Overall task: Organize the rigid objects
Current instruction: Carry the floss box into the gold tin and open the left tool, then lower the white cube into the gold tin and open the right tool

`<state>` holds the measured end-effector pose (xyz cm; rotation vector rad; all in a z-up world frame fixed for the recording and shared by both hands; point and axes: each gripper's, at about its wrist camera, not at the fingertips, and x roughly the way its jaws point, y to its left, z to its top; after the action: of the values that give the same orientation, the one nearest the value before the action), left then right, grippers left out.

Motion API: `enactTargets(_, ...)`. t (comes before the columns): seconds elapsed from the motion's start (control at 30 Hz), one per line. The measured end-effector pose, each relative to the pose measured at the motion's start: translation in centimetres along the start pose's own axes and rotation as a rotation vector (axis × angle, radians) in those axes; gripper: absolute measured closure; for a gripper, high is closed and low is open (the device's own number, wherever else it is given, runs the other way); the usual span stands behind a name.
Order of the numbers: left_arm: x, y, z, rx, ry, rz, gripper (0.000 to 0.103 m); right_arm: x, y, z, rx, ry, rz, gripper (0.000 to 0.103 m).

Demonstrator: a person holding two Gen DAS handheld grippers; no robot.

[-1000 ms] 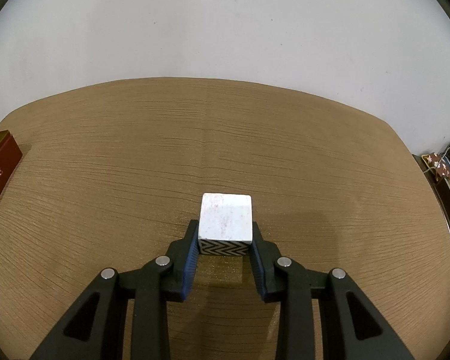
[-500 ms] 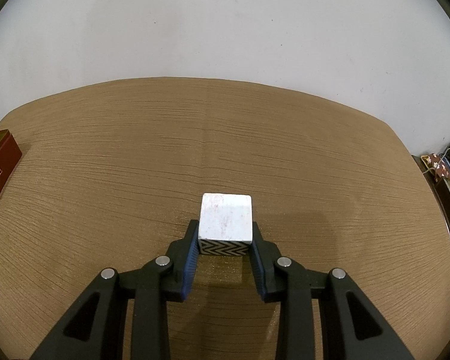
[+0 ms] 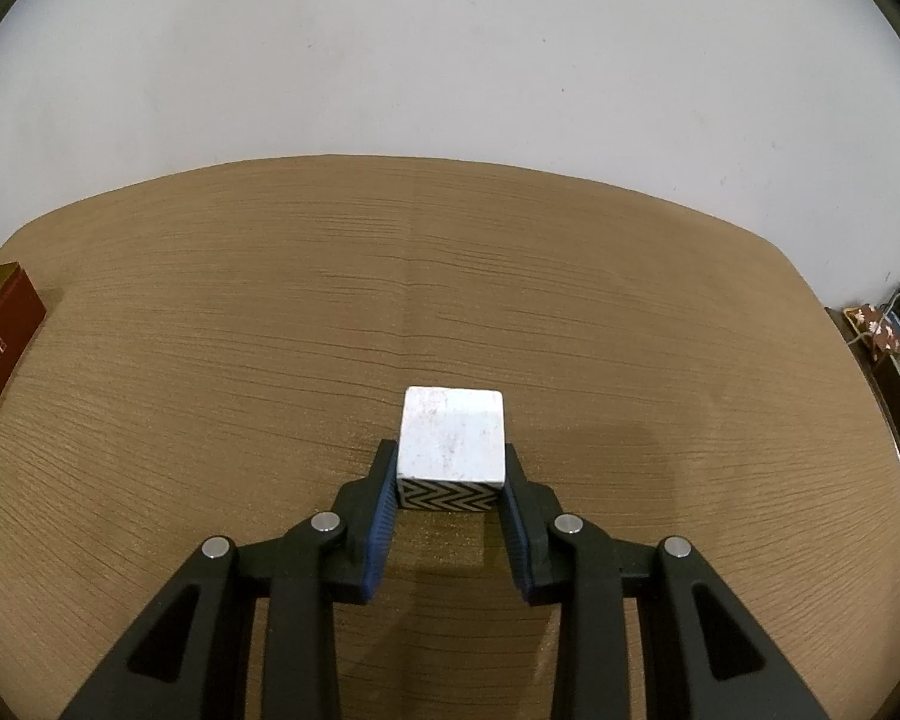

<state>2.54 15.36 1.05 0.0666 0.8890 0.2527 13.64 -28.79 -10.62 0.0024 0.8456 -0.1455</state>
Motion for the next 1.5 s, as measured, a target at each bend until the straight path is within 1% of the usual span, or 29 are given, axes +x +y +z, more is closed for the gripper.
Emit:
enactTargets(0.07, -0.3, 0.0, -0.5, 0.015, -0.013, 0.039, 0.014, 0.0, -0.1, 0.0, -0.001, 0.000, 0.000, 0.070)
enactTargets(0.13, -0.4, -0.1, -0.9, 0.038, -0.024, 0.058, 0.013, 0.0, -0.1, 0.0, -0.003, 0.001, -0.003, 0.070)
enactTargets(0.2, -0.3, -0.1, -1.2, 0.042, -0.025, 0.058, 0.013, 0.0, 0.0, 0.0, -0.003, 0.002, -0.005, 0.071)
enactTargets(0.27, -0.1, 0.3, -1.4, 0.015, -0.021, 0.038, 0.013, 0.0, 0.3, 0.1, -0.008, 0.007, -0.010, 0.071)
enactTargets(0.37, 0.5, 1.1, -1.8, -0.018, -0.005, 0.029, 0.013, -0.1, 0.6, 0.3, -0.007, 0.024, -0.020, 0.072)
enactTargets(0.47, 1.2, 1.7, -2.4, -0.030, 0.023, 0.035, 0.013, -0.3, 0.9, 0.3, -0.005, 0.033, -0.026, 0.072)
enactTargets(0.57, 1.4, 1.8, -2.8, -0.018, 0.013, 0.075, 0.012, -0.8, 1.2, 0.1, 0.001, 0.046, -0.026, 0.073)
enactTargets(0.6, 1.5, 2.0, -2.8, -0.028, 0.015, 0.070, 0.012, -1.0, 1.4, 0.1, 0.002, 0.055, -0.021, 0.073)
enactTargets(0.7, 1.8, 2.7, -3.0, -0.073, 0.025, 0.016, 0.012, -1.6, 2.0, 0.4, 0.002, 0.071, 0.008, 0.073)
enactTargets(0.8, 2.2, 3.4, -3.2, -0.110, 0.043, 0.018, 0.012, -2.8, 3.3, 0.4, -0.017, 0.066, 0.034, 0.073)
enactTargets(0.93, 2.1, 4.2, -3.3, -0.144, 0.045, 0.024, 0.012, -4.5, 5.8, 0.6, -0.057, 0.054, 0.082, 0.073)
enactTargets(1.03, 2.3, 4.3, -3.1, -0.144, 0.046, 0.044, 0.012, -5.8, 8.3, 1.2, -0.085, 0.042, 0.131, 0.073)
enactTargets(1.13, 2.5, 4.4, -3.1, -0.136, 0.050, 0.050, 0.012, -7.3, 11.3, 2.0, -0.135, 0.019, 0.183, 0.073)
enactTargets(1.23, 2.6, 4.5, -3.0, -0.144, 0.055, 0.042, 0.012, -8.9, 14.5, 2.7, -0.186, -0.008, 0.234, 0.073)
enactTargets(1.33, 2.7, 4.8, -3.0, -0.148, 0.057, 0.056, 0.012, -10.4, 18.0, 3.3, -0.239, -0.032, 0.291, 0.073)
enactTargets(1.5, 2.8, 5.3, -2.8, -0.160, 0.054, 0.071, 0.012, -11.5, 22.7, 4.4, -0.314, -0.038, 0.348, 0.073)
